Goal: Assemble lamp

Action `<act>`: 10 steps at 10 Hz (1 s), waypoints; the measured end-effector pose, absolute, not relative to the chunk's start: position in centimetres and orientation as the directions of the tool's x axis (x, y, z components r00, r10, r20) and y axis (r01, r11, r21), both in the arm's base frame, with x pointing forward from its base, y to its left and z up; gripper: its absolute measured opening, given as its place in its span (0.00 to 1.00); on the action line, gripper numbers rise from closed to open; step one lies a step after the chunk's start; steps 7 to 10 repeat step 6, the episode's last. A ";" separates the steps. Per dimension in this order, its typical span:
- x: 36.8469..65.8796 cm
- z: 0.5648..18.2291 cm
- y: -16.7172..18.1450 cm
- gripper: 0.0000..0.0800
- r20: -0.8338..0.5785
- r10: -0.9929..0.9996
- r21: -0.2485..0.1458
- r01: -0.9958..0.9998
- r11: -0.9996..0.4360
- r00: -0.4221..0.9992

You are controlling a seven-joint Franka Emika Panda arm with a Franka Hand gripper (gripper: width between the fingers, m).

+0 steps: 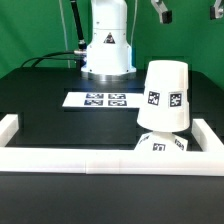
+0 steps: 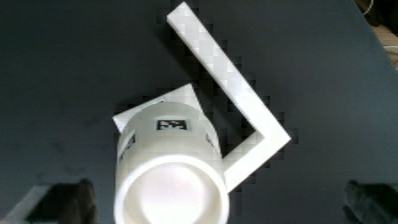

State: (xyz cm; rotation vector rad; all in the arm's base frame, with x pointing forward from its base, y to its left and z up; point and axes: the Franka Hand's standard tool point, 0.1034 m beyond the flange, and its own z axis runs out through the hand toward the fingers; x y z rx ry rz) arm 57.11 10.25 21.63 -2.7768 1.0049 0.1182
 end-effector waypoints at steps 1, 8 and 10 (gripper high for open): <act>57.1 21.6 10.2 0.87 -0.138 -0.626 -0.147 -0.641 -0.753 0.767; 57.1 21.5 10.2 0.87 -0.138 -0.626 -0.146 -0.641 -0.753 0.767; 57.1 21.5 10.2 0.87 -0.138 -0.626 -0.146 -0.641 -0.753 0.767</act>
Offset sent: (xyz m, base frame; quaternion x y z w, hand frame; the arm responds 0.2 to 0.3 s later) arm 0.0000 0.0000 0.0000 0.0000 0.0000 0.0000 1.0000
